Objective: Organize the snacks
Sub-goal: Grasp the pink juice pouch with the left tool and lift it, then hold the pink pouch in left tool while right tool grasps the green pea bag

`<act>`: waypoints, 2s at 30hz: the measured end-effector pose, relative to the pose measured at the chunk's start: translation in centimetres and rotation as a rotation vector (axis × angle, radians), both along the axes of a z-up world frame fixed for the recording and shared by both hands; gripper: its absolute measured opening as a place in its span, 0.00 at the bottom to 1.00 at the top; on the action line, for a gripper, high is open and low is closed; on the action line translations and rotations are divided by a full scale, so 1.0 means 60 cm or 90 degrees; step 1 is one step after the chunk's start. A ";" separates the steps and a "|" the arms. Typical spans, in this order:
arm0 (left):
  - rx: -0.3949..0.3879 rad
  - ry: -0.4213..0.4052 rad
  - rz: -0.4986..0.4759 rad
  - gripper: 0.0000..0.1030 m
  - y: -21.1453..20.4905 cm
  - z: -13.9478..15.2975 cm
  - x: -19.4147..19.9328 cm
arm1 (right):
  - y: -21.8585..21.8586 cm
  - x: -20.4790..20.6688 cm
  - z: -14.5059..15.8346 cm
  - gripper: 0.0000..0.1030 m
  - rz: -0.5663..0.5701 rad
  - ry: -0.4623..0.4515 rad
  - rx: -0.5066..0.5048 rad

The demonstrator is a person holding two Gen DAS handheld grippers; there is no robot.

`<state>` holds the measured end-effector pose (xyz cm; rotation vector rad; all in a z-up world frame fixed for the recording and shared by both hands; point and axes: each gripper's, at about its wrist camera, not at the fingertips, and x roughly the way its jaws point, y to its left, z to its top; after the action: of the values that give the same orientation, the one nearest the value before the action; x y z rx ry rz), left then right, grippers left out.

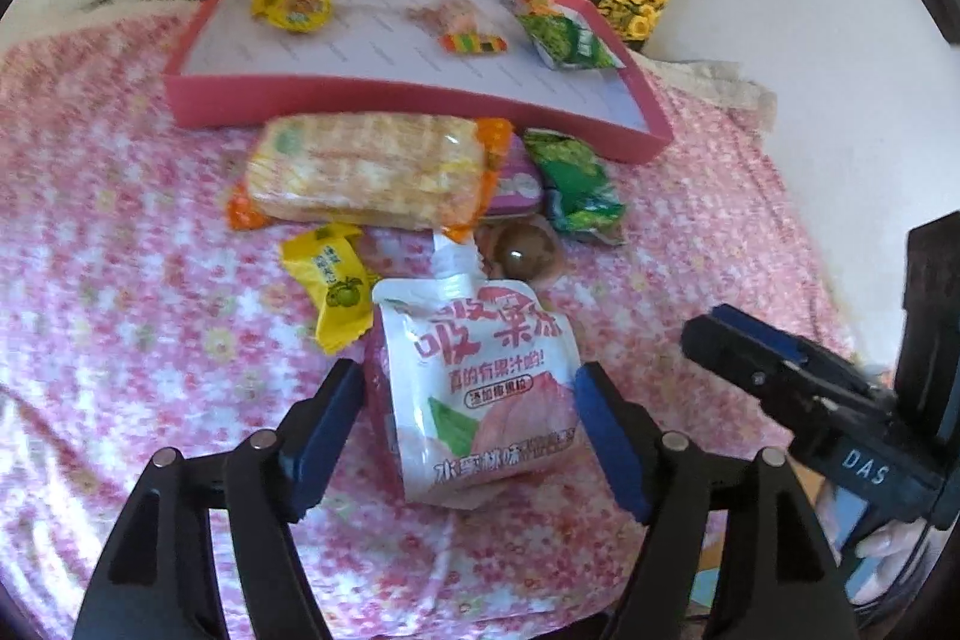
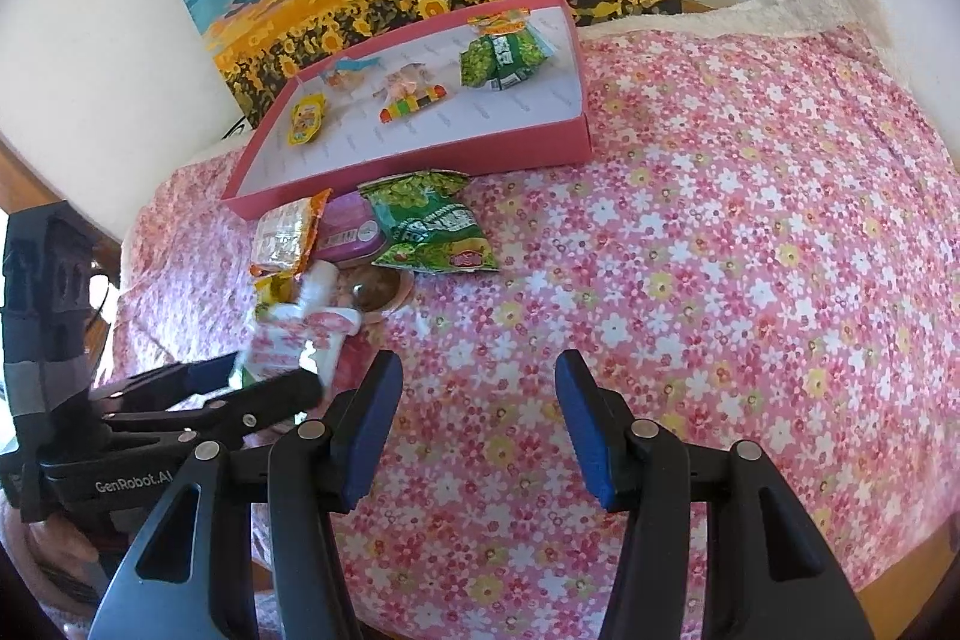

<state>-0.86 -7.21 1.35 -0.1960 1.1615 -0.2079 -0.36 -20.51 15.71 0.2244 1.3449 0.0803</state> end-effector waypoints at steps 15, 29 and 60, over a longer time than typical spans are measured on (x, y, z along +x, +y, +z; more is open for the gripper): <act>-0.010 0.002 -0.020 0.67 -0.013 -0.015 0.014 | -0.010 0.003 -0.011 0.53 -0.014 0.012 0.006; -0.047 -0.012 -0.054 0.30 -0.014 0.009 0.007 | -0.004 0.016 -0.015 0.53 -0.002 0.007 0.014; 0.004 -0.097 0.055 0.30 0.079 0.076 0.009 | 0.035 0.073 -0.034 0.53 0.049 0.002 0.020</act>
<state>-0.30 -2.48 5.91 -0.2202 1.0005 -0.1399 4.02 -18.43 13.66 0.1989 1.3558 0.1653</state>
